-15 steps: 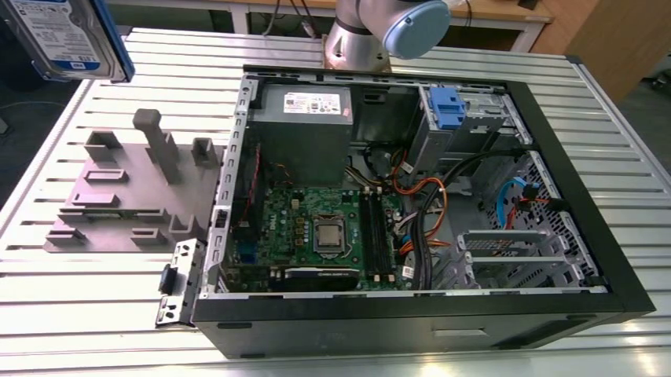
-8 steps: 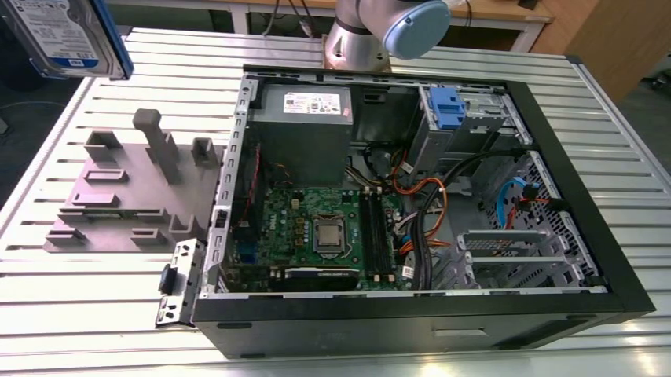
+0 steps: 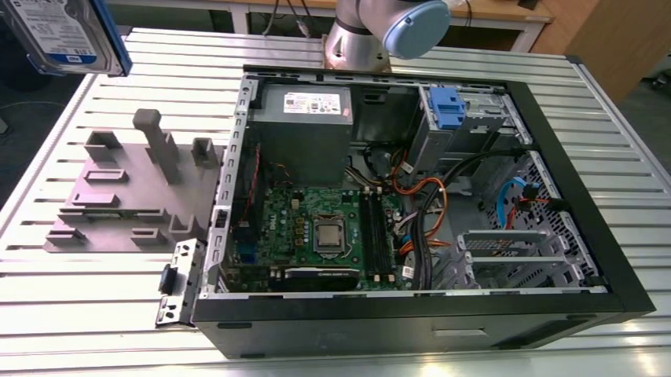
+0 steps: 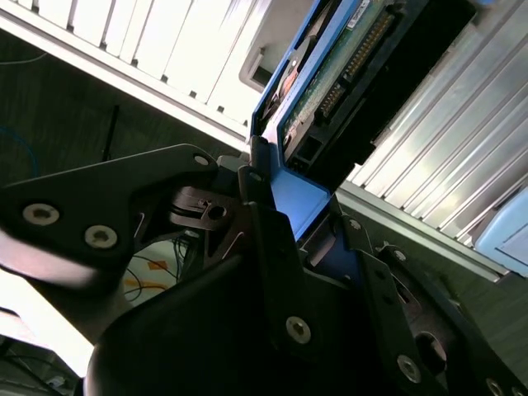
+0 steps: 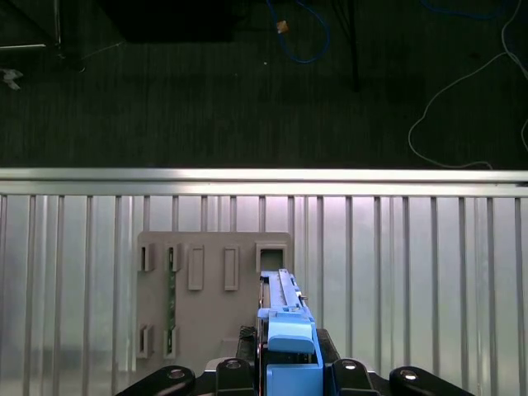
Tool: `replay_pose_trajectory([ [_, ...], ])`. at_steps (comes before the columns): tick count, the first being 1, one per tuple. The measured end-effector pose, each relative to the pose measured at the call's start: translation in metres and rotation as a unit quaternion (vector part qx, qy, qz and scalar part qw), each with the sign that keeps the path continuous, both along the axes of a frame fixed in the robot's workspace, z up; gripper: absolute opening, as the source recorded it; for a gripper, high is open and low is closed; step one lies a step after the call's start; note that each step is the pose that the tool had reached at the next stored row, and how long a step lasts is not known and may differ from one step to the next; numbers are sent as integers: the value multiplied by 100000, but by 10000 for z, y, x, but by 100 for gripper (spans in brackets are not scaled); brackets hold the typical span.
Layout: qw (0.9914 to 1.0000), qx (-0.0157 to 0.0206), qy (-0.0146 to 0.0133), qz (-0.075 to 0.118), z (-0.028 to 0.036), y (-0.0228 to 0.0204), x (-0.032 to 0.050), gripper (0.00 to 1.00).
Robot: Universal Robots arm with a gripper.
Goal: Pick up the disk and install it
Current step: 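Pick up the disk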
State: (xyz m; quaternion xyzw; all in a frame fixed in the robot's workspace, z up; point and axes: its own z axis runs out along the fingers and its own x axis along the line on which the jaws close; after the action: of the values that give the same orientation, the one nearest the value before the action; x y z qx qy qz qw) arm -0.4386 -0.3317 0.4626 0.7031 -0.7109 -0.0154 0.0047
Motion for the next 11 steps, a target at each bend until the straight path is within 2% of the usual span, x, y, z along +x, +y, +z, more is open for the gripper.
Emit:
replay_pose_trajectory([
  [11, 100000, -4, 2, 0, 70, 0, 0, 36],
])
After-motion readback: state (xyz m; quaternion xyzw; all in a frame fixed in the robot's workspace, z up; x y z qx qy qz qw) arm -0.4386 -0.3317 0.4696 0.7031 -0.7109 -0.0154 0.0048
